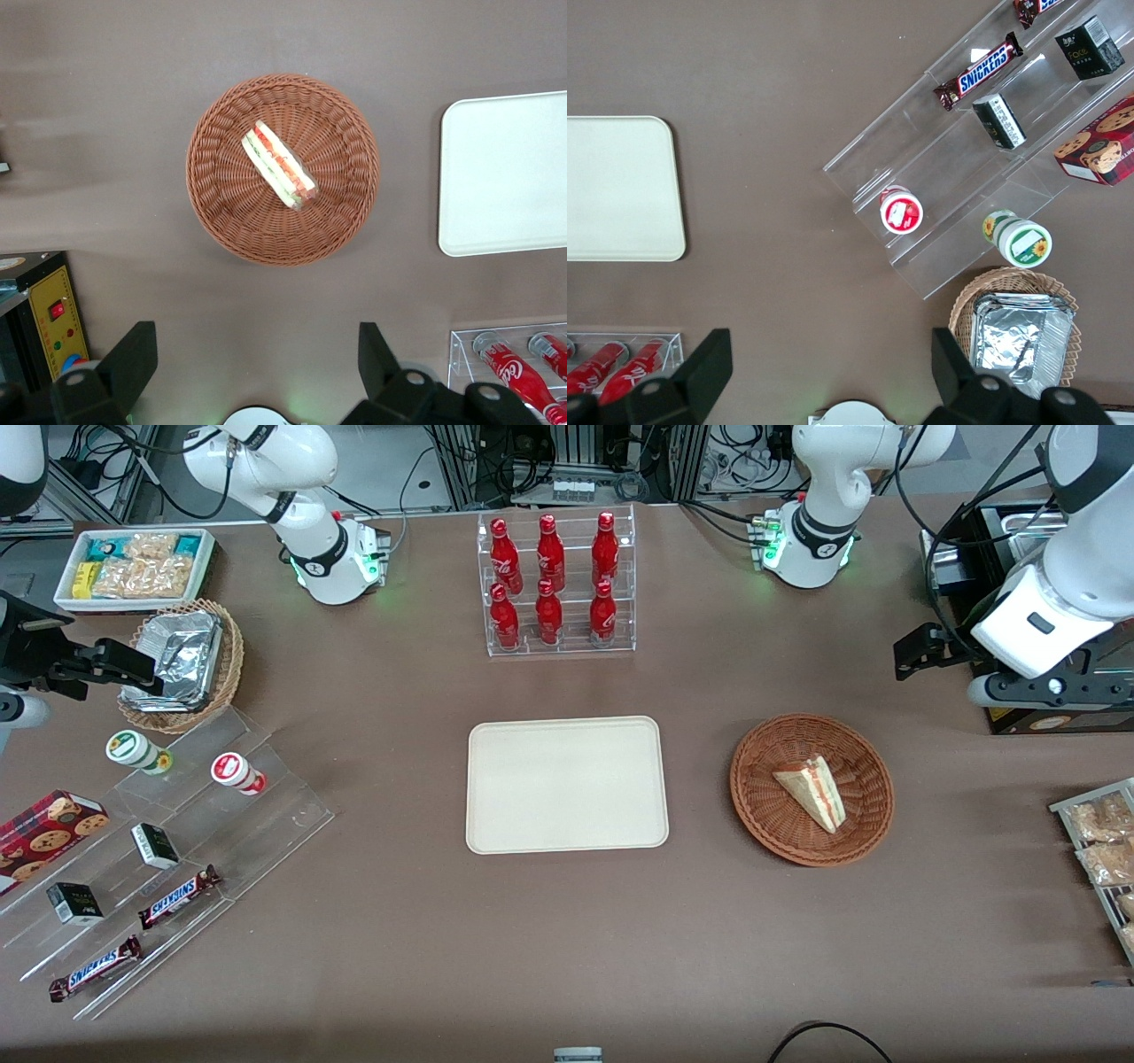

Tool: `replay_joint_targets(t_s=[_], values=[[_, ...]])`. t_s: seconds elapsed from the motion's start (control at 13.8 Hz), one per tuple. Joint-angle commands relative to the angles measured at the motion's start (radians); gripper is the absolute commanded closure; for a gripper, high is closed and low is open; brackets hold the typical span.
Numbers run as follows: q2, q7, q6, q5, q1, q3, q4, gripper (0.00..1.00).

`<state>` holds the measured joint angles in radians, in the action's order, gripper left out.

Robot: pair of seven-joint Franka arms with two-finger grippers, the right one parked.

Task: Place sandwich from basket to tray
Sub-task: 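Lower the open left gripper over the wrapped sandwich in the wicker basket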

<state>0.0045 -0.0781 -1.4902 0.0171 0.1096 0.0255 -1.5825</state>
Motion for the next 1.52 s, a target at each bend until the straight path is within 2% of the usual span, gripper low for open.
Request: replay_joint_targets(t_s=[0.0, 0.29, 0.44, 0.87, 1.09, 1.31, 1.45], values=[[0.025, 0.003, 0.024, -0.002, 0.001, 0.004, 0.024, 0.0], [0.109, -0.025, -0.014, 0.0, 0.002, 0.005, -0.016, 0.0], [0.111, -0.025, -0.083, 0.003, 0.004, 0.005, -0.1, 0.0], [0.083, -0.066, -0.538, 0.001, 0.021, 0.005, -0.503, 0.0], [0.097, -0.252, -0.775, 0.001, 0.021, 0.005, -0.631, 0.0], [0.161, -0.58, -0.898, 0.001, 0.024, 0.026, -0.629, 0.0], [0.189, -0.704, -0.939, 0.001, 0.024, 0.031, -0.628, 0.0]])
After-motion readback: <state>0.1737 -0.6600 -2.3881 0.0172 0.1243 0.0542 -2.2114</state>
